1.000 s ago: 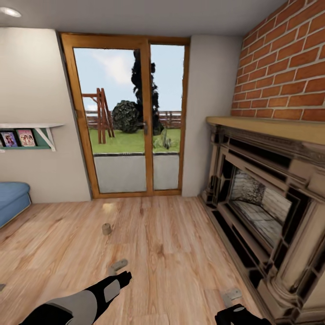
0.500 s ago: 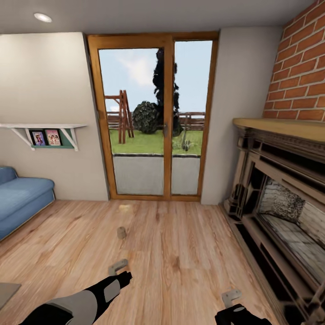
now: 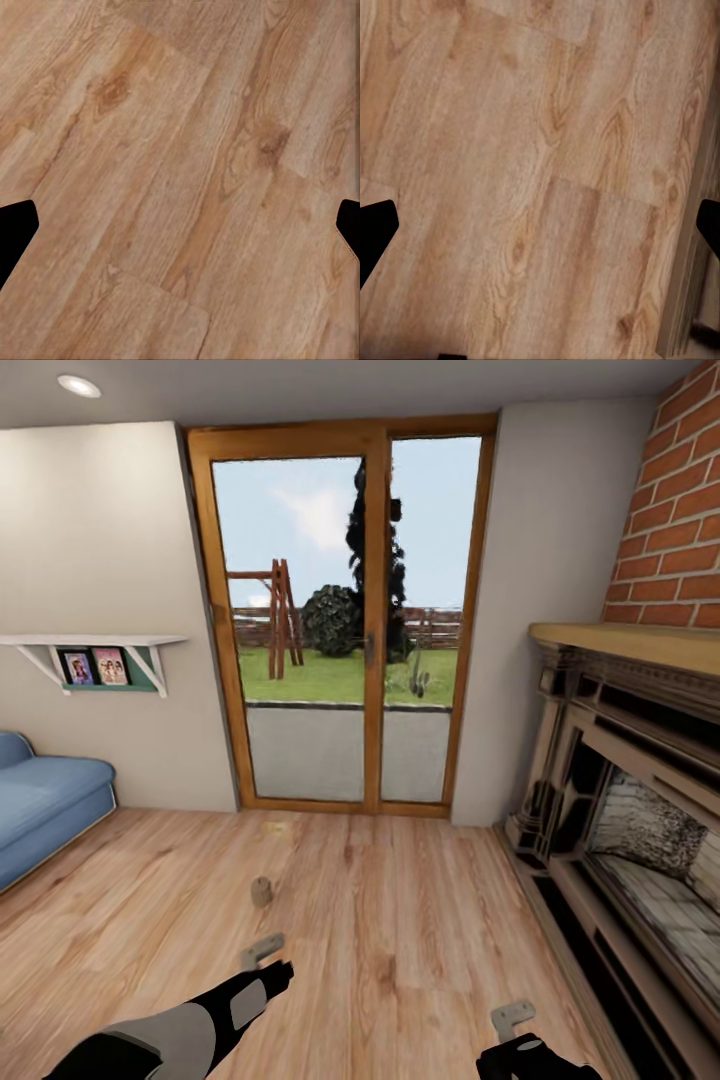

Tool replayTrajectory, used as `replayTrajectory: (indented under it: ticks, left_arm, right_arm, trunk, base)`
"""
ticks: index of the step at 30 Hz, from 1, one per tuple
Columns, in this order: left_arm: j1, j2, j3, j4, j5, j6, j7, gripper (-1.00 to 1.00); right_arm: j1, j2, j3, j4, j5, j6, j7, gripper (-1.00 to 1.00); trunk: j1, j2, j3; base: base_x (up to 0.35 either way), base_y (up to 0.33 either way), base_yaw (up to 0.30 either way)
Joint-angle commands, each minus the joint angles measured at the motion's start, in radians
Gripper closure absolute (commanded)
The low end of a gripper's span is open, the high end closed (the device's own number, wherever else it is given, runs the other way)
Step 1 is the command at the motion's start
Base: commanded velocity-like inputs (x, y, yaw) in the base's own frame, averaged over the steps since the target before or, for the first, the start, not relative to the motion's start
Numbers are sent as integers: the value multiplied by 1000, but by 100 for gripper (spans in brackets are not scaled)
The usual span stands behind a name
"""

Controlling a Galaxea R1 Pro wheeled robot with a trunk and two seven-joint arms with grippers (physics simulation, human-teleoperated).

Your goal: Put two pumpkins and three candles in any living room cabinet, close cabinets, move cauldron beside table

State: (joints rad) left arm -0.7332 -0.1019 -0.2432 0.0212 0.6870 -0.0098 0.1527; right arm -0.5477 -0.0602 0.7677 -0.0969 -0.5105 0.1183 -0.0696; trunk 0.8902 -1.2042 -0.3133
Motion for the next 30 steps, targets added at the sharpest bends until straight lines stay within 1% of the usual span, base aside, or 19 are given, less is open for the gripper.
replayTrajectory:
  ticks: [1, 6, 21, 30]
  left_arm:
    - [-2, -1, -8, 2, 6, -1, 2, -100]
    - [-2, -1, -8, 2, 6, -1, 2, -100]
    - [-2, -1, -8, 2, 6, -1, 2, -100]
    - [-2, -1, -8, 2, 6, -1, 2, -100]
  right_arm:
    - [0, -1, 8, -4, -8, 7, -6, -100]
    - [0, -1, 8, -4, -7, 7, -6, -100]
    - [0, -1, 8, -4, -6, 6, -6, -100]
    - [0, -2, 8, -4, -6, 6, -6, -100]
  trunk:
    - [1, -1, -1]
    - [1, -1, -1]
    - [1, -1, -1]
    - [1, -1, -1]
  base:
    - [321, -170, 33]
    - [321, -171, 189]
    - [314, -181, 286]
    - [331, -26, 289]
